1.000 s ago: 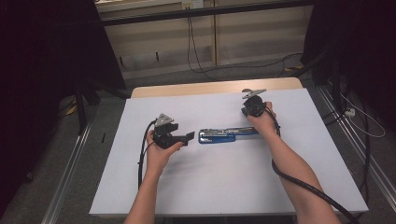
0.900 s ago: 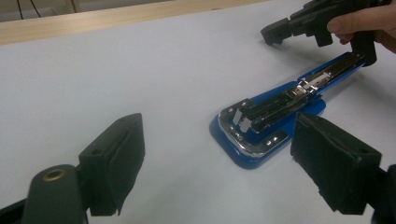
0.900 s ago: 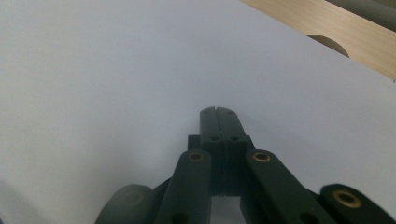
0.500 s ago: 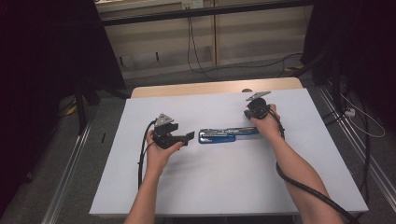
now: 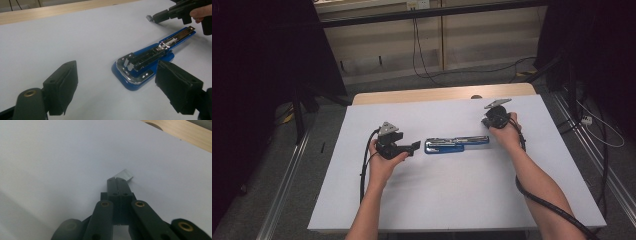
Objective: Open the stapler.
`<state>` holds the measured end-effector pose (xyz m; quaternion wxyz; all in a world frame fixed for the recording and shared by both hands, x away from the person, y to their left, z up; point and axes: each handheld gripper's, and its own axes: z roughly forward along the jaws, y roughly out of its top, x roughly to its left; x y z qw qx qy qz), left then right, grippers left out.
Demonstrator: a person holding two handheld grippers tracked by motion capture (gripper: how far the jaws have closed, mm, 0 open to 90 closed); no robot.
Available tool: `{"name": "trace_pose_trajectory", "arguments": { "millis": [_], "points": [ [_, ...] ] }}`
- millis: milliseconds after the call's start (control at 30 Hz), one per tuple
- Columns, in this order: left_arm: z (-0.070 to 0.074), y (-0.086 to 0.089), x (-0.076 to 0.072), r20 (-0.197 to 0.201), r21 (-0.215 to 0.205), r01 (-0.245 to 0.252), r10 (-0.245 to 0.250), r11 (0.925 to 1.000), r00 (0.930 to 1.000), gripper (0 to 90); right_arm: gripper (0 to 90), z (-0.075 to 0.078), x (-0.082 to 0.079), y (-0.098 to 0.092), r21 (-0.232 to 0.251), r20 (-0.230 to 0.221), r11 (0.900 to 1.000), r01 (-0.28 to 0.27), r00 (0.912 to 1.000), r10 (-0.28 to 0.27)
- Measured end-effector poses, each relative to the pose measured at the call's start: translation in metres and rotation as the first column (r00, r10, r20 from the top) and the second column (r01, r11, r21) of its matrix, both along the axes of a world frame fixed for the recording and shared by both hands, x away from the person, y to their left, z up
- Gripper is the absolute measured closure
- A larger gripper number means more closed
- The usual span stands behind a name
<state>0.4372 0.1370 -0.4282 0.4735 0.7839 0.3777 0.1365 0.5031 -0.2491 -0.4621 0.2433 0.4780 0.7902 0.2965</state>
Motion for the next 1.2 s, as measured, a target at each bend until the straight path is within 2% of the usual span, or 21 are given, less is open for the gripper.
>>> {"name": "trace_pose_trajectory", "arguments": {
  "millis": [267, 367, 433, 467, 500, 600, 667, 700, 800, 867, 1000, 1133, 1200],
  "points": [
    [0.000, 0.000, 0.000, 0.001, 0.000, 0.000, 0.000, 1.0000, 1.0000, 18.8, 90.0, 0.001, 0.002, -0.008, 0.005, 0.004, 0.999, 0.040, 0.9992, -0.040],
    [0.000, 0.001, 0.001, 0.002, 0.000, -0.004, 0.004, 1.0000, 1.0000, 18.8, 89.3, 0.003, 0.002, -0.005, 0.042, 0.014, 0.996, 0.076, 0.9970, -0.076],
    [0.000, 0.002, 0.001, 0.001, 0.010, -0.004, 0.004, 0.9999, 1.0000, 18.8, 78.4, 0.003, 0.002, -0.002, 0.044, 0.012, 0.994, 0.100, 0.9948, -0.101],
    [0.000, 0.001, 0.000, 0.001, 0.006, -0.005, 0.005, 1.0000, 1.0000, 18.8, 73.7, 0.003, 0.002, 0.000, 0.060, 0.016, 0.991, 0.122, 0.9923, -0.123],
    [0.000, 0.001, 0.000, 0.001, 0.009, -0.006, 0.006, 0.9999, 1.0000, 18.8, 73.3, 0.004, 0.002, 0.001, 0.075, 0.025, 0.988, 0.134, 0.9903, -0.137],
    [0.001, 0.001, 0.000, 0.002, 0.006, -0.005, 0.005, 1.0000, 1.0000, 18.8, 63.3, 0.005, 0.003, 0.005, 0.115, 0.026, 0.979, 0.169, 0.9846, -0.173],
    [0.000, 0.002, 0.000, 0.002, 0.002, -0.004, 0.004, 1.0000, 1.0000, 18.8, 56.0, 0.005, 0.005, 0.008, 0.117, 0.021, 0.975, 0.191, 0.9807, -0.195],
    [0.000, 0.002, 0.000, 0.003, 0.005, -0.002, 0.002, 1.0000, 1.0000, 18.8, 56.9, 0.005, 0.005, 0.009, 0.118, 0.009, 0.973, 0.200, 0.9793, -0.202],
    [0.001, 0.003, 0.001, 0.001, -0.002, -0.005, 0.005, 1.0000, 1.0000, 18.8, 56.9, 0.005, 0.009, 0.012, 0.095, 0.013, 0.972, 0.213, 0.9765, -0.215],
    [0.001, 0.004, 0.001, 0.000, 0.002, -0.004, 0.004, 1.0000, 1.0000, 18.8, 56.8, 0.003, 0.011, 0.013, 0.111, 0.006, 0.970, 0.218, 0.9755, -0.220],
    [0.001, 0.005, 0.001, -0.003, -0.002, -0.007, 0.007, 1.0000, 1.0000, 18.8, 58.9, 0.001, 0.013, 0.016, 0.078, 0.003, 0.970, 0.232, 0.9725, -0.233],
    [0.001, 0.004, 0.001, 0.001, 0.007, -0.007, 0.007, 0.9999, 1.0000, 18.8, 60.6, -0.002, 0.013, 0.014, 0.079, -0.006, 0.967, 0.242, 0.9701, -0.242],
    [0.001, 0.004, 0.001, 0.000, 0.008, -0.006, 0.006, 1.0000, 1.0000, 18.8, 60.0, -0.004, 0.013, 0.013, 0.099, -0.008, 0.964, 0.246, 0.9692, -0.246]
  ]
}}
